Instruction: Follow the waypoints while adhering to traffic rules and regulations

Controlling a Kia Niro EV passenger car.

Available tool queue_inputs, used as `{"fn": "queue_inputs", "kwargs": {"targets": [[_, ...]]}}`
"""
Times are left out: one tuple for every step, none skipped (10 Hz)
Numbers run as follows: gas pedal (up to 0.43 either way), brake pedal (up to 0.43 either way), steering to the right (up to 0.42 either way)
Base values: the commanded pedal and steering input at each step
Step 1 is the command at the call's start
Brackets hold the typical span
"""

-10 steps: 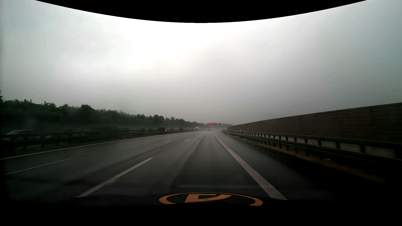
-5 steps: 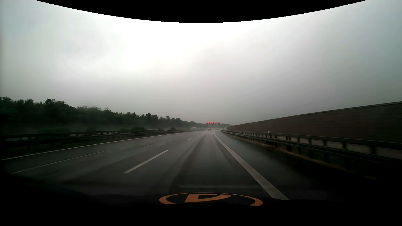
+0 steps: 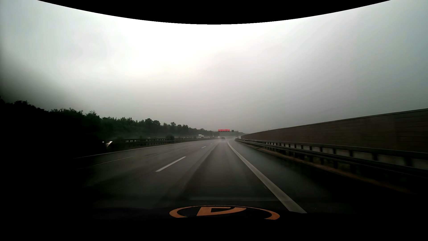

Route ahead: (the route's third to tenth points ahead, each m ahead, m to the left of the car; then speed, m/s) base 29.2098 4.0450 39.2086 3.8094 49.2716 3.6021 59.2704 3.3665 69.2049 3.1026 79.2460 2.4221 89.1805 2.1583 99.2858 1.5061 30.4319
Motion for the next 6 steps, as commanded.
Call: {"fn": "queue_inputs", "kwargs": {"targets": [[0.26, 0.0, 0.003], [0.26, 0.0, 0.003], [0.26, 0.0, 0.003], [0.26, 0.0, 0.003], [0.26, 0.0, 0.003], [0.26, 0.0, 0.003]]}}
